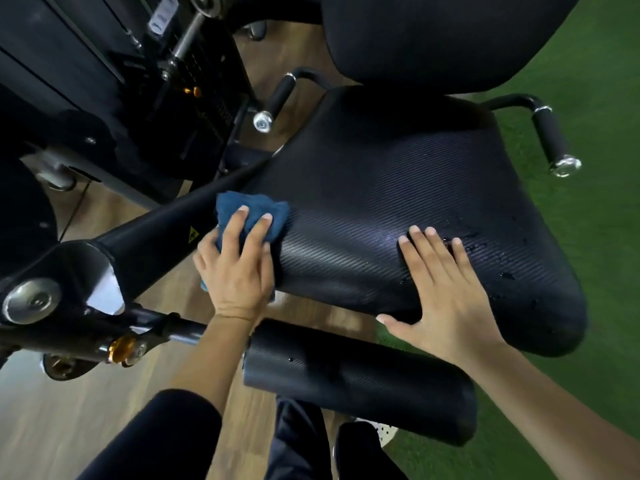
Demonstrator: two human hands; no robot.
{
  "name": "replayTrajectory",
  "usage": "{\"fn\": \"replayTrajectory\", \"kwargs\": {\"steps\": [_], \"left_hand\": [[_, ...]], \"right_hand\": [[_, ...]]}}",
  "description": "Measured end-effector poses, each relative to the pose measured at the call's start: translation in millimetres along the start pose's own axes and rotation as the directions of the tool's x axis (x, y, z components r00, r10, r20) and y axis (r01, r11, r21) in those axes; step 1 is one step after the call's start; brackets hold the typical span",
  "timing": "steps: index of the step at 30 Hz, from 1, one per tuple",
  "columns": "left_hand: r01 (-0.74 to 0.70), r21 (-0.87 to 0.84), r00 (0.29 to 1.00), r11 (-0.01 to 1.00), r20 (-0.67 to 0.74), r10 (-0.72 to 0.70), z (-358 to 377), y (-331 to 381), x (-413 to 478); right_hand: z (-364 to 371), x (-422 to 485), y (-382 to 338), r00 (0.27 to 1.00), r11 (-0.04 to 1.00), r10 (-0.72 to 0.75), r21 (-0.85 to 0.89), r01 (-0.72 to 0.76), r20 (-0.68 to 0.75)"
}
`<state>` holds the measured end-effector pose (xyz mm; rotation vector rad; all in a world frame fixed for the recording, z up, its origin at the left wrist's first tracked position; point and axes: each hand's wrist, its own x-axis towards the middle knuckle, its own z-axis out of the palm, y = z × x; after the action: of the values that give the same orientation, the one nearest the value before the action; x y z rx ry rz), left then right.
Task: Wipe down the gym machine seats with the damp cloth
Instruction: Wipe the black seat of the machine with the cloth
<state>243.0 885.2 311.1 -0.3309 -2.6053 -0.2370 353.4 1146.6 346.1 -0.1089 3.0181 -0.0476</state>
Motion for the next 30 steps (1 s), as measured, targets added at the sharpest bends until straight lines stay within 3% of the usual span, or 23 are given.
{"fn": "replayTrajectory", "kwargs": {"steps": [3,11,15,20,22,25,27,30], "left_hand": [[0.099,0.003,0.995,0.995,0.016,-0.099,-1.6,32.7,-0.1],[-0.175,-0.094,0.983,0.98,0.039,0.18,-5.5,155.1,-32.2],[-0.271,-0.118,0.96,0.955,0.034,0.277,-5.8,182.6,-43.4],[-0.53,-0.163,0.838,0.833,0.05,0.543,-14.2,152.3,-29.2],[-0.472,-0.165,0.86,0.866,0.13,0.493,-19.2,133.3,-18.1],[-0.099,-0.1,0.955,0.99,0.269,0.122,-20.9,120.4,8.4],[0.099,-0.016,0.932,0.995,0.352,-0.088,-16.4,133.0,28.1],[0.043,0.032,0.907,0.999,0.417,-0.052,-8.8,175.4,43.1]], "right_hand": [[-1.2,-2.2,3.1,1.0,1.0,0.011,-0.007,-0.01,0.02],[-2.4,-32.3,36.8,0.997,0.998,0.054,0.026,-0.053,-0.056],[-1.0,-51.4,56.1,0.994,0.994,0.108,-0.009,-0.108,-0.003],[-2.1,-65.0,70.8,0.987,0.988,0.157,-0.006,-0.157,0.036],[-3.3,-69.2,76.1,0.985,0.986,0.168,0.014,-0.169,0.037],[-4.8,-73.6,81.9,0.98,0.976,0.197,0.094,-0.195,-0.012],[-4.2,-74.0,84.1,0.971,0.964,0.235,0.143,-0.226,-0.048],[-3.2,-74.0,87.5,0.956,0.947,0.286,0.17,-0.271,-0.068]]}}
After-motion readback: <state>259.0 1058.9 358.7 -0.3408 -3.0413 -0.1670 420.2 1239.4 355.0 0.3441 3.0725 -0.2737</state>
